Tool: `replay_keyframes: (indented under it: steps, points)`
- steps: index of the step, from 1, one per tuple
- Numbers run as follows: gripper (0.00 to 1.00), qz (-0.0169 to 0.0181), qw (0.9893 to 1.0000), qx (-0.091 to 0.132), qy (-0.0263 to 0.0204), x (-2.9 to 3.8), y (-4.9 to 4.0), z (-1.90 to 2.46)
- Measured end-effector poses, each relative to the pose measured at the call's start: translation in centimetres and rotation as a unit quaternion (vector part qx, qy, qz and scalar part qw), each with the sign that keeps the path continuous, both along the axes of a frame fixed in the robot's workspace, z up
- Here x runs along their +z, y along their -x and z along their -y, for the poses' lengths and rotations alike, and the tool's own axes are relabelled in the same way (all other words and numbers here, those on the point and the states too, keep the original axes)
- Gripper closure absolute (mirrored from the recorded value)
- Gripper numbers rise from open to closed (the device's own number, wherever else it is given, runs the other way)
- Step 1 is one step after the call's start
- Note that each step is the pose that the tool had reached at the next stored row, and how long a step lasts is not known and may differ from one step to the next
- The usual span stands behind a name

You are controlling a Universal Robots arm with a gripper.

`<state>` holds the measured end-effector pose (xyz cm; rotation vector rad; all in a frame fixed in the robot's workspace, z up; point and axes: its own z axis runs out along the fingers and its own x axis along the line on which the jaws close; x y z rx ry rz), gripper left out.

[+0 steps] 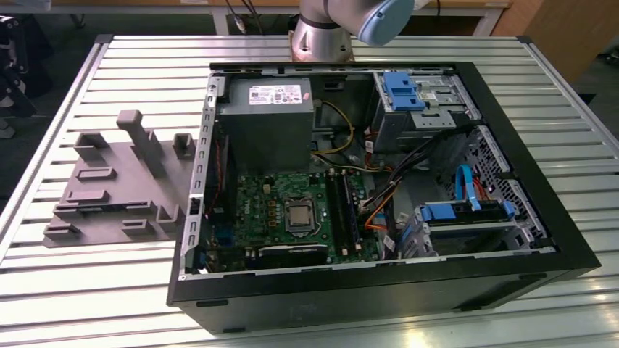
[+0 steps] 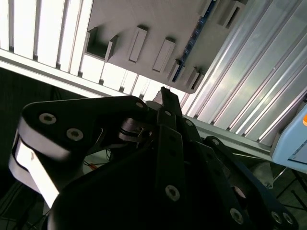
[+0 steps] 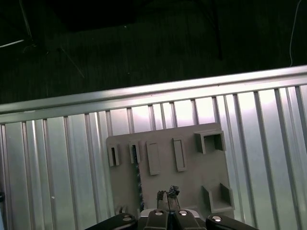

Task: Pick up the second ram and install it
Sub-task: 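Pick up the second ram and move it above second insertion slot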

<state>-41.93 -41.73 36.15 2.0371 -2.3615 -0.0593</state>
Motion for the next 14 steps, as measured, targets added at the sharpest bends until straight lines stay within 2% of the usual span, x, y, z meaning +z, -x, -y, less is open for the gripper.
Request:
replay_keyframes:
  steps: [3, 7, 10, 11, 14]
  points:
    - [0.89, 0.0007, 1.0, 0.0, 0.0, -0.05, 0.0, 0.0]
    - [0.89, 0.0063, 1.0, 0.002, 0.0, -0.31, 0.06, 0.17]
    - [0.84, 0.0065, 0.9999, 0.009, 0.0, -0.57, 0.06, 0.45]
    - [0.76, 0.0066, 0.9999, 0.011, -0.0001, -0.69, 0.06, 0.52]
    - [0.76, 0.0065, 0.9998, 0.018, -0.0001, -1.17, 0.07, 0.68]
